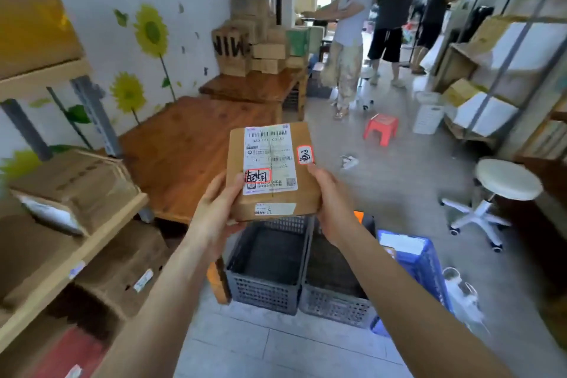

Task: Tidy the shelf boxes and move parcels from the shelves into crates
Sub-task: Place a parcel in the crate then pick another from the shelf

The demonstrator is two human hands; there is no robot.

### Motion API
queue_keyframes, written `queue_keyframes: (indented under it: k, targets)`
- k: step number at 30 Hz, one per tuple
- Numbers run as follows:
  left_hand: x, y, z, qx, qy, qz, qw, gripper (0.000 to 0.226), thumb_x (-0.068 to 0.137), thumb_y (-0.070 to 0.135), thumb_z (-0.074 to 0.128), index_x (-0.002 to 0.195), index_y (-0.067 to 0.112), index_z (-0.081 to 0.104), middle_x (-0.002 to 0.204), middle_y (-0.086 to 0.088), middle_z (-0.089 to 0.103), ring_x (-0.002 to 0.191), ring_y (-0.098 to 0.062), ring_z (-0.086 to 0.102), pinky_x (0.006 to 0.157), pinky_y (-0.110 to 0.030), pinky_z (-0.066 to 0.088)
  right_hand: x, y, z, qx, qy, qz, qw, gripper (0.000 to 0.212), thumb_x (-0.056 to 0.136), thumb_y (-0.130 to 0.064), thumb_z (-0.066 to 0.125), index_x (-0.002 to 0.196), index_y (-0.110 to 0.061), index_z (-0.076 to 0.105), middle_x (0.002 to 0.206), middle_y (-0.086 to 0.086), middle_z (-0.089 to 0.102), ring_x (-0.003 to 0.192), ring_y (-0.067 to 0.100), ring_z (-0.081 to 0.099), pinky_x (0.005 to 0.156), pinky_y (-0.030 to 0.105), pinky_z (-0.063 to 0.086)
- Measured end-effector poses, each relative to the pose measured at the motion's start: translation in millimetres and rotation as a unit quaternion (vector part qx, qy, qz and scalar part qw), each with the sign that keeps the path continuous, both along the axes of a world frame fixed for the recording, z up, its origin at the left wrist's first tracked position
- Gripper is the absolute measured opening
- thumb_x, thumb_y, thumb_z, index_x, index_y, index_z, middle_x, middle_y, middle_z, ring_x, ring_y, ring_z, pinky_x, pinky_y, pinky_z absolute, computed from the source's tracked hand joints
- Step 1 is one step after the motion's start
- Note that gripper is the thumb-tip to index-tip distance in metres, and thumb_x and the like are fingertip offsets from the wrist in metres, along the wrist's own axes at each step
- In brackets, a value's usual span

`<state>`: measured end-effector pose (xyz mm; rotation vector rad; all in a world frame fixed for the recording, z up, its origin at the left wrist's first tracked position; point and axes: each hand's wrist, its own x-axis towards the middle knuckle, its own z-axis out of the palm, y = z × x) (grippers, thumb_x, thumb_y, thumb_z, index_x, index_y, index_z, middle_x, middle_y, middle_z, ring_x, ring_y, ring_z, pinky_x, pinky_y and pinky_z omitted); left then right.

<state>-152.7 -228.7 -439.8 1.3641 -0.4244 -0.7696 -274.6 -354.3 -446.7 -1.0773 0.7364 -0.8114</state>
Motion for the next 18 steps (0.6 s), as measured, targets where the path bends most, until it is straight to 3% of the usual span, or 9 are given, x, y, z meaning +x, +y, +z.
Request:
queue_keyframes:
  k: [3, 6, 10, 12, 15, 18]
  targets:
    - [-12, -70, -29, 0.020, 0.027, -0.049, 0.998, 0.046, 0.079, 0.045, 0.064, 0.122, 0.035, 0.052, 0.104, 0.010, 0.070, 0.098, -0.014, 0.063, 0.073, -0.038, 0.050, -24, -58, -27, 0.021, 0.039, -0.041, 0.998, 0.023, 0.084, -0.034, 0.058, 0.097, -0.017, 0.067, 0.105, 0.007, 0.071, 0.102, 0.028, 0.064, 0.091, 0.047, 0.050]
    - [-19, -134, -58, 0.051, 0.056, -0.081, 0.994, 0.021, 0.080, 0.042, 0.064, 0.099, 0.036, 0.056, 0.095, 0.013, 0.068, 0.094, -0.013, 0.062, 0.073, -0.037, 0.050, -39, -111, -56, 0.040, 0.072, -0.068, 0.994, 0.019, 0.086, -0.034, 0.057, 0.096, -0.021, 0.067, 0.105, 0.004, 0.071, 0.100, 0.025, 0.065, 0.089, 0.043, 0.051]
    - [-17, -213, -106, 0.081, 0.078, -0.105, 0.988, 0.012, 0.084, 0.033, 0.063, 0.091, 0.024, 0.059, 0.079, 0.012, 0.072, 0.076, -0.006, 0.068, 0.059, -0.024, 0.051, -48, -177, -99, 0.060, 0.112, -0.057, 0.990, 0.031, 0.089, -0.037, 0.054, 0.117, -0.025, 0.060, 0.113, -0.001, 0.068, 0.099, 0.016, 0.064, 0.070, 0.028, 0.051]
    - [-12, -255, -133, 0.099, 0.097, -0.117, 0.983, 0.019, 0.084, 0.029, 0.063, 0.098, 0.015, 0.059, 0.080, 0.007, 0.073, 0.071, -0.006, 0.069, 0.055, -0.021, 0.052, -47, -213, -123, 0.077, 0.157, -0.042, 0.984, 0.033, 0.087, -0.045, 0.053, 0.118, -0.033, 0.057, 0.108, -0.008, 0.068, 0.093, 0.012, 0.064, 0.069, 0.028, 0.051]
    - [-3, -316, -176, 0.150, 0.141, -0.134, 0.969, 0.042, 0.082, 0.033, 0.065, 0.114, 0.009, 0.052, 0.098, -0.003, 0.070, 0.083, -0.015, 0.067, 0.068, -0.029, 0.052, -45, -268, -158, 0.111, 0.231, -0.003, 0.967, 0.032, 0.084, -0.052, 0.055, 0.114, -0.041, 0.055, 0.101, -0.014, 0.067, 0.088, 0.010, 0.061, 0.084, 0.034, 0.047]
    - [5, -369, -222, 0.233, 0.160, -0.183, 0.942, 0.057, 0.080, 0.048, 0.062, 0.126, 0.018, 0.045, 0.112, 0.000, 0.064, 0.104, -0.022, 0.059, 0.091, -0.042, 0.044, -43, -320, -198, 0.152, 0.267, 0.022, 0.951, 0.048, 0.082, -0.049, 0.060, 0.126, -0.037, 0.047, 0.113, -0.008, 0.065, 0.102, 0.019, 0.061, 0.088, 0.042, 0.047]
